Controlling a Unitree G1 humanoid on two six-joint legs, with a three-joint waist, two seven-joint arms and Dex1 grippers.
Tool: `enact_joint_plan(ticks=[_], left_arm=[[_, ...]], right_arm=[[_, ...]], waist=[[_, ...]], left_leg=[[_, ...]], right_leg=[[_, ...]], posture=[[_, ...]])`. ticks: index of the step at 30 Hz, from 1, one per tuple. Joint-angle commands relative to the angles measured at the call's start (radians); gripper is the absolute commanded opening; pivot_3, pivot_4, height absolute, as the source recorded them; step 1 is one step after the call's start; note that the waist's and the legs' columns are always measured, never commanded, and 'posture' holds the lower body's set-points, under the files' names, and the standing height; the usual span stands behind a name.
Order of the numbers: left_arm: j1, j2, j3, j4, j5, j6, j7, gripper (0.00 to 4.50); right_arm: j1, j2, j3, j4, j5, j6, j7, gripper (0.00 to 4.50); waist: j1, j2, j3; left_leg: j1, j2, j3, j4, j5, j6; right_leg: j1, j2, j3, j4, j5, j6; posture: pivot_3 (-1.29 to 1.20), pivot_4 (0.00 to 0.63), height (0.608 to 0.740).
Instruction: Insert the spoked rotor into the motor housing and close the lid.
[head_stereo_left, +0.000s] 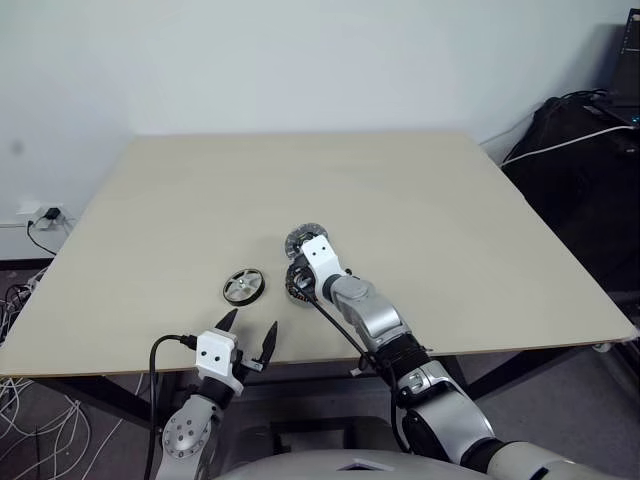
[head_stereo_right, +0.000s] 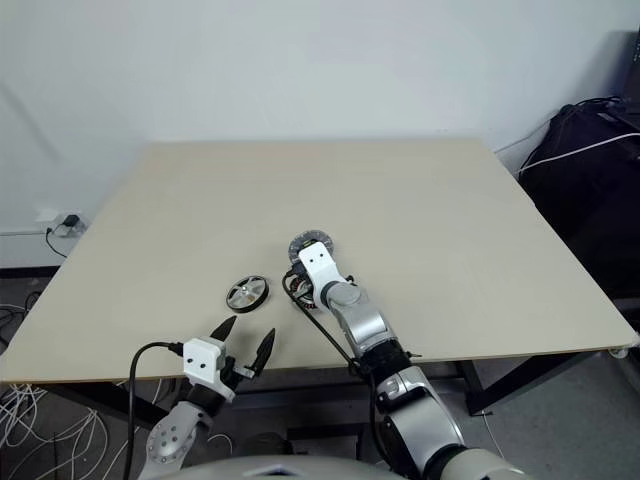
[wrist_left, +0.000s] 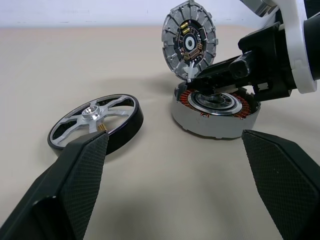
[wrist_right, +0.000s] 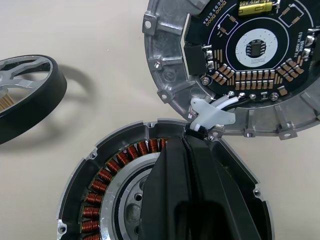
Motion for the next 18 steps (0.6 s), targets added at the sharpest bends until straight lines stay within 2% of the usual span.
enact_joint_plan(ticks=[1, 18], left_arm=[[-0.004, -0.003, -0.005, -0.044, -0.009, -0.004, -0.001, 4.5], [-0.005, 0.0, -0.007, -0.056, -0.023, 0.017, -0.005, 4.5]], right_arm=[[-0.001, 0.003, -0.011, -0.031, -0.002, -0.007, -0.005, 0.05], [0.127, -0.048, 0.005, -0.197, -0.004, 0.077, 0.019, 0.05]], waist=[[0.0, 0.0, 0.0], [0.0, 0.0, 0.0]], left_leg=[[0.0, 0.0, 0.0, 0.0, 0.0, 0.0], [0.0, 0.001, -0.001, 0.0, -0.001, 0.001]], right_leg=[[0.0, 0.0, 0.0, 0.0, 0.0, 0.0], [0.0, 0.0, 0.0, 0.0, 0.0, 0.0]], posture=[[0.0, 0.0, 0.74], [0.0, 0.0, 0.74]])
